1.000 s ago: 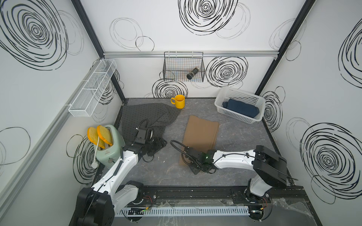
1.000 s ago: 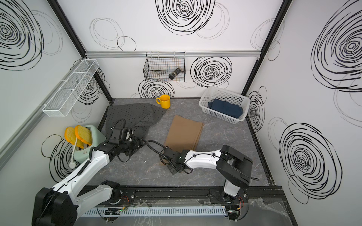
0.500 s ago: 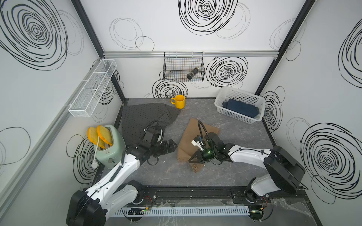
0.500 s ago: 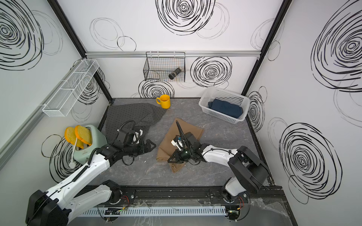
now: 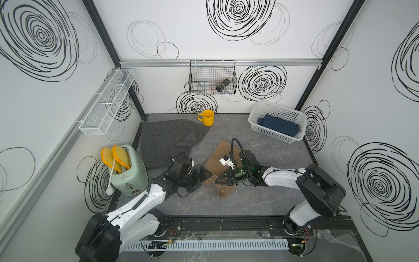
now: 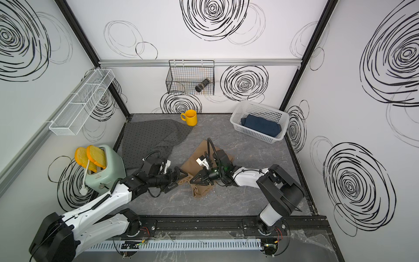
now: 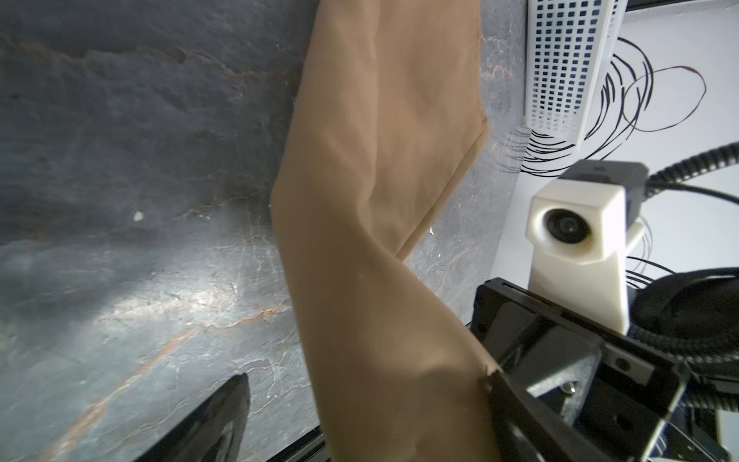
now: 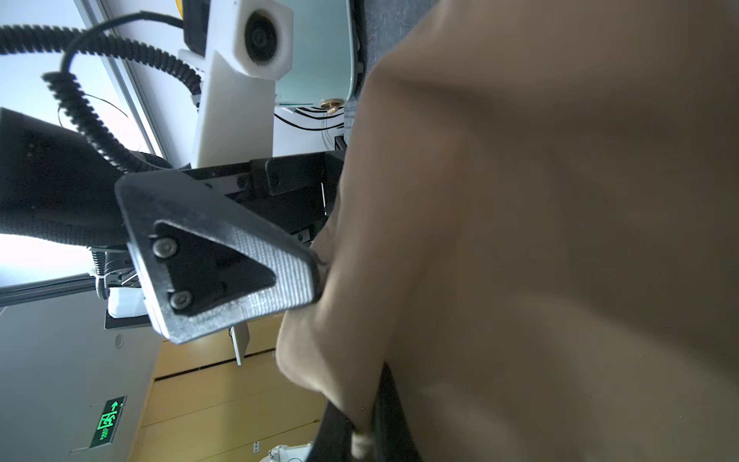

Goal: Roll up the skirts
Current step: Roll the skirt at the center of the board.

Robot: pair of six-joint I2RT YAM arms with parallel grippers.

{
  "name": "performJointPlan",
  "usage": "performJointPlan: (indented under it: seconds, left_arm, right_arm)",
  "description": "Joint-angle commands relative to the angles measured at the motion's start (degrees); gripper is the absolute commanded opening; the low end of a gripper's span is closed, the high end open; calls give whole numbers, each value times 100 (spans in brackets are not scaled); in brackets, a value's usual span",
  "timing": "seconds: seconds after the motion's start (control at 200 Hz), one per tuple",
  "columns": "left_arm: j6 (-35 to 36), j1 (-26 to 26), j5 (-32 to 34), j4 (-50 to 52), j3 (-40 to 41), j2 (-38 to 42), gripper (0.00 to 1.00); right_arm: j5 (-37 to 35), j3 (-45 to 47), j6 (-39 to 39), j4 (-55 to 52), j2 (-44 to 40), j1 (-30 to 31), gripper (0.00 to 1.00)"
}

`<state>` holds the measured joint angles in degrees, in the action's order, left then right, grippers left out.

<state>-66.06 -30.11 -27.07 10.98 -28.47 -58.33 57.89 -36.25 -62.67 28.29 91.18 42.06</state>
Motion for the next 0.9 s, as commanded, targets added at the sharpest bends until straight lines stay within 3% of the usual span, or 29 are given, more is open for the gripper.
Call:
performJointPlan:
  seconds: [0.0, 0.12, 0.305, 0.455, 0.565, 0.68, 0.796, 0.896]
  left_arm:
    - [-297, -75, 307, -288, -215, 80, 97]
    - [105, -11, 777, -154, -519, 22, 97]
    - [291, 10, 541, -9, -1137, -960, 97]
    - [498, -251, 1328, 351, -1494, -953, 100]
    - [669, -487, 2010, 823, -1655, -920, 91]
    - [632, -834, 2408, 1033, -1587, -1001, 93]
    - [539, -892, 2007, 647, -1265, -1190, 99]
    - [1267, -929, 1654, 389, -1401, -1414, 91]
  right_arm:
    - [200, 92, -118, 356, 90, -214, 0]
    - [361, 81, -49, 254, 171, -458, 0]
    - [388, -365, 810, -838, 563, -703, 0]
    - [591, -683, 854, -1178, 1166, -945, 0]
    - [687, -868, 719, -1212, 1403, -997, 0]
    - [777, -1078, 706, -1307, 1515, -999, 0]
    - [651, -1371, 1242, -2058, 1602, -1079, 0]
    - [522, -1545, 1726, -2623, 1686, -1187, 0]
